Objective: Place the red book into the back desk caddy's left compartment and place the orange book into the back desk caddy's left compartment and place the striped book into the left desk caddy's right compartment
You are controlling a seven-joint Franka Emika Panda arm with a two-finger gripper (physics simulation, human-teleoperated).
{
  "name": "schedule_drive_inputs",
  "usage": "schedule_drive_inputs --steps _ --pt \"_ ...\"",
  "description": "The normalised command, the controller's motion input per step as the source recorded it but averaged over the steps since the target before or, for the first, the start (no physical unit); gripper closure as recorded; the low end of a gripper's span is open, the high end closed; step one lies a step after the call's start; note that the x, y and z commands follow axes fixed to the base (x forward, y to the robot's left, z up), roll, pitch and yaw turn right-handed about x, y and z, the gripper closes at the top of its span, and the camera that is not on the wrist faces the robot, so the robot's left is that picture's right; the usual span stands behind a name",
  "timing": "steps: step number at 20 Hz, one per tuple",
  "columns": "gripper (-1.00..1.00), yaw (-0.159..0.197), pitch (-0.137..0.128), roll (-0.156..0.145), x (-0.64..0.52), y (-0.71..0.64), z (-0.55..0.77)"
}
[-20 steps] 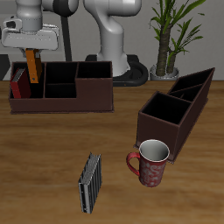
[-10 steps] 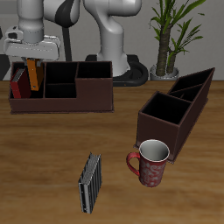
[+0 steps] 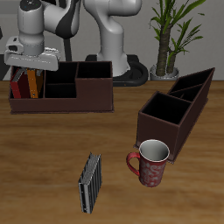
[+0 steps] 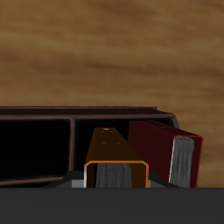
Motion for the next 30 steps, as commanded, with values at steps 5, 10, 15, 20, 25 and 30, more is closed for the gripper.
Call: schedule_drive_inputs --steps 5,10,15,20,25,30 --pt "-1.0 -0.01 0.006 0.003 0.04 0.02 0.05" --pt "-1.0 0.013 -0.024 0.007 0.02 0.04 0.18" --pt "-1.0 -0.003 -0.021 -0.01 0.09 -0.02 0.18" --pt "-1.0 -0.012 -0.036 -0.063 0.37 0.07 0.37" --pt "-1.0 0.026 -0.009 -0.058 0.48 0.1 0.22" --pt "-1.0 0.023 -0.03 0.015 0.6 0.39 0.37"
